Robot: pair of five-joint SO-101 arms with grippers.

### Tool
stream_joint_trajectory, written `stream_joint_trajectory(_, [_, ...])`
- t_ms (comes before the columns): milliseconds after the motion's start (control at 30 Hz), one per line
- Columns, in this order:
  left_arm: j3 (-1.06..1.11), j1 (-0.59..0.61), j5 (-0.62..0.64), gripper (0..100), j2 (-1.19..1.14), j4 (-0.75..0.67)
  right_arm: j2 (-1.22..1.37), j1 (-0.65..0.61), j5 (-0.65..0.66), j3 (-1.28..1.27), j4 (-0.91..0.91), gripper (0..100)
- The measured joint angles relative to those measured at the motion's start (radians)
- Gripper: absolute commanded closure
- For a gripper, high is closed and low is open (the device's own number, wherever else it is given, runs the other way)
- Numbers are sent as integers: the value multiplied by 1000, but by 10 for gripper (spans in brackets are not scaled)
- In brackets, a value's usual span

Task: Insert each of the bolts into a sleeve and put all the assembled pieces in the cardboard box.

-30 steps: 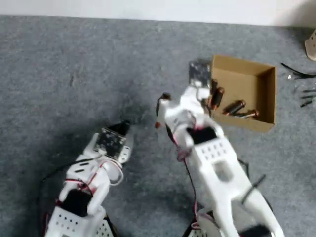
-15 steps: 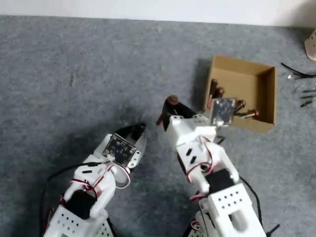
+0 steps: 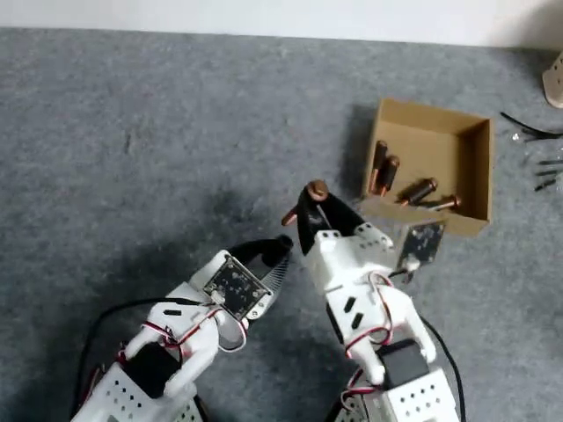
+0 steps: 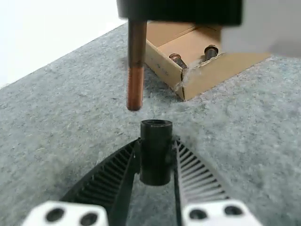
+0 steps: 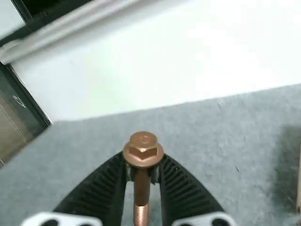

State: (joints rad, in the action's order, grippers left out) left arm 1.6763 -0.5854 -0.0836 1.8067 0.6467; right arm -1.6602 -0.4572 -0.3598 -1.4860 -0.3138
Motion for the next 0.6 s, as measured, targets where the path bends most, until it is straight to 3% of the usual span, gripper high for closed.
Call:
stream_joint_trajectory(267, [0, 8, 0, 993, 0, -2, -104, 0, -3, -2, -63, 994])
stream_joint_trajectory(600, [0, 123, 0, 993, 0, -40, -110, -23, -11, -2, -149, 994])
